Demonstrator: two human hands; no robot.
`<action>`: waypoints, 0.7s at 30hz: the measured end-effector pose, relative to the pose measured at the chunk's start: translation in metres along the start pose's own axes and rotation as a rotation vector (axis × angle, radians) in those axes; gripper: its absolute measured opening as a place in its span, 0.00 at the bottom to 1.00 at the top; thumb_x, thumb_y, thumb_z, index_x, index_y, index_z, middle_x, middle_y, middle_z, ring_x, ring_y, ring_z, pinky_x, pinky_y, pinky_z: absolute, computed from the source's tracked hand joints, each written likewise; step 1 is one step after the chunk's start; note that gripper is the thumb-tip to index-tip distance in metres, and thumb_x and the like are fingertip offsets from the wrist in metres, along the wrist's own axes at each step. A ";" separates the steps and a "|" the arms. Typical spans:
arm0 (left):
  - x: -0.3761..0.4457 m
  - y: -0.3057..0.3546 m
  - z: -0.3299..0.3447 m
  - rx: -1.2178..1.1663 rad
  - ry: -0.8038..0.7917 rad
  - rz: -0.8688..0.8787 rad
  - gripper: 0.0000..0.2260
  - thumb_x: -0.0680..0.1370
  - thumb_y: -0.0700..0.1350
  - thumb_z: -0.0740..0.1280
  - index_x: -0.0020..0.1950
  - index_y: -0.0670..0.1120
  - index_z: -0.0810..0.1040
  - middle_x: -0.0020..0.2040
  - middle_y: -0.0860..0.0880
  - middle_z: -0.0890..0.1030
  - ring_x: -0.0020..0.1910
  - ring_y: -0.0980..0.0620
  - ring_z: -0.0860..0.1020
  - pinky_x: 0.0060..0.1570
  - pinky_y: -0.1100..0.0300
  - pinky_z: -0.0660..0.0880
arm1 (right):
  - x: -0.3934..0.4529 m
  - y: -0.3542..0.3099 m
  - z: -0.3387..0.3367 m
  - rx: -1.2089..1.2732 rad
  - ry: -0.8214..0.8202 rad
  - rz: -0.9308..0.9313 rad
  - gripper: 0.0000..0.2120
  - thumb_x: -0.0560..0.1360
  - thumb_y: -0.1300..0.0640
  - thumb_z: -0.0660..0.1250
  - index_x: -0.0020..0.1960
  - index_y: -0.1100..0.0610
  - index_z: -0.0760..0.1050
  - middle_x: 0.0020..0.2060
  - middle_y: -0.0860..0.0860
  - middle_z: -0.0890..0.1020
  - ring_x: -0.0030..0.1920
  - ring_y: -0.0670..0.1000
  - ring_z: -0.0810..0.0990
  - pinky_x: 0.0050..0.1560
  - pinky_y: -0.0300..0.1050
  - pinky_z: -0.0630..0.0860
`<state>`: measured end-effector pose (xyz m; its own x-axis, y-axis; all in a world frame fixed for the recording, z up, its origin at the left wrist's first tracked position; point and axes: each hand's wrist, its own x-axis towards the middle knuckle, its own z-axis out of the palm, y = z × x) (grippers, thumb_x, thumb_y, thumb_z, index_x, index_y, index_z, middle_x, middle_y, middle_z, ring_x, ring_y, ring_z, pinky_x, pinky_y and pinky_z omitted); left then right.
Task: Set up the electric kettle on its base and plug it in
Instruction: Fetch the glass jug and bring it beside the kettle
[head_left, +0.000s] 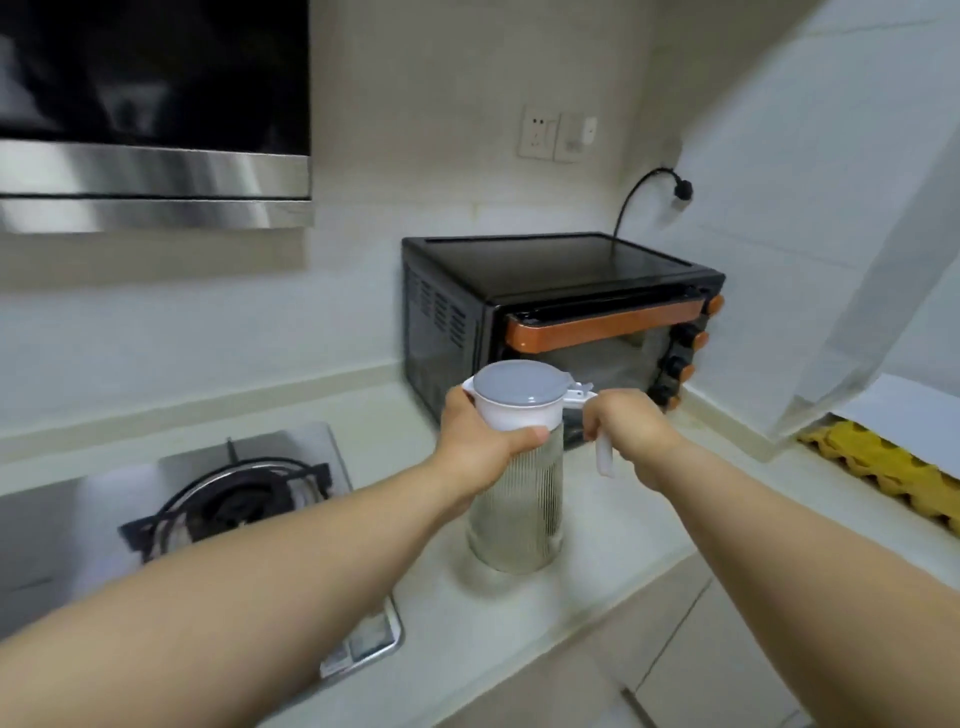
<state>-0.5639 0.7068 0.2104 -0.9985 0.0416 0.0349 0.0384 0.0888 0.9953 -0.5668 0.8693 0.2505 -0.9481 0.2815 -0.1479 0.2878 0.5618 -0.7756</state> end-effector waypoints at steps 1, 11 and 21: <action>-0.012 -0.002 -0.019 0.012 0.055 0.001 0.39 0.64 0.44 0.79 0.68 0.47 0.61 0.60 0.53 0.72 0.56 0.54 0.73 0.52 0.61 0.70 | -0.006 -0.009 0.016 0.018 -0.033 -0.018 0.08 0.67 0.69 0.62 0.32 0.60 0.67 0.30 0.58 0.70 0.31 0.54 0.65 0.30 0.45 0.61; -0.160 -0.013 -0.211 0.056 0.476 0.041 0.34 0.66 0.43 0.78 0.65 0.55 0.64 0.58 0.55 0.77 0.56 0.55 0.77 0.54 0.60 0.74 | -0.124 -0.093 0.186 0.285 -0.415 -0.322 0.07 0.52 0.63 0.62 0.23 0.54 0.65 0.20 0.48 0.63 0.27 0.51 0.58 0.28 0.43 0.52; -0.324 -0.003 -0.434 0.110 0.775 0.018 0.38 0.65 0.50 0.79 0.71 0.54 0.66 0.60 0.52 0.78 0.54 0.55 0.79 0.48 0.63 0.77 | -0.298 -0.235 0.340 0.198 -0.682 -0.600 0.07 0.58 0.64 0.64 0.25 0.55 0.68 0.27 0.54 0.69 0.27 0.52 0.62 0.28 0.42 0.55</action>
<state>-0.2574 0.2611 0.2356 -0.7381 -0.6590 0.1446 0.0185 0.1945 0.9807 -0.3979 0.3891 0.2678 -0.8232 -0.5668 0.0323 -0.2457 0.3043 -0.9203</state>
